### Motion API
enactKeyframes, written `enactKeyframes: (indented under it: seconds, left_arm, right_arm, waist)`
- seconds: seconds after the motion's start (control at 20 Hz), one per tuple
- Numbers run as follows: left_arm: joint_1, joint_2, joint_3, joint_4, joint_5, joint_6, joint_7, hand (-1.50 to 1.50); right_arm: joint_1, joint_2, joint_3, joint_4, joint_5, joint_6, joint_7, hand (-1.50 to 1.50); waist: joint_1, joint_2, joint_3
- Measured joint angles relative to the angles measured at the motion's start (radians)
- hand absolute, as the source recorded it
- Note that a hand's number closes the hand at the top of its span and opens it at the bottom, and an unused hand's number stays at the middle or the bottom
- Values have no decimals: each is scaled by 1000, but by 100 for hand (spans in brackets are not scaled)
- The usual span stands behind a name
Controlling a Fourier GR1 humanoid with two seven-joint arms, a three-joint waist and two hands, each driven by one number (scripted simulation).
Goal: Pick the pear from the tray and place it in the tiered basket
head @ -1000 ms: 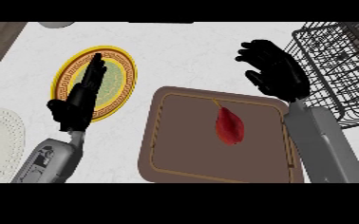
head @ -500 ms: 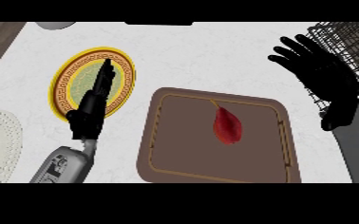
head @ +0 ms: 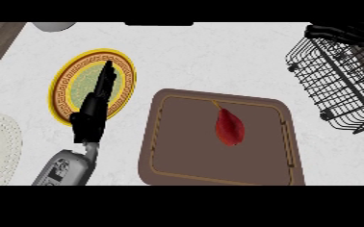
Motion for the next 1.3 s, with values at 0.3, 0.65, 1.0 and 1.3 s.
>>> enactKeyframes:
  seconds: [0.3, 0.65, 1.0, 1.3]
  left_arm:
    - [-14, -21, -5, 0, -20, 16, 25, 0]
    - [32, -30, 10, -35, -48, 3, 24, 0]
    - [33, -42, 31, -62, -74, -16, 53, 0]
    - [54, -62, 39, -71, -102, -25, 52, 0]
  right_arm:
    - [-52, -18, 61, -177, 253, -11, 30, -150]
    - [-51, 34, 133, -283, 368, -25, 109, -150]
    - [-34, 70, 196, -364, 422, -17, 196, -150]
    - [-9, 68, 219, -375, 491, 18, 207, -150]
  waist:
    - [-1, 2, -2]
    - [-5, 2, -3]
    - [-7, 2, -3]
    - [-6, 3, -3]
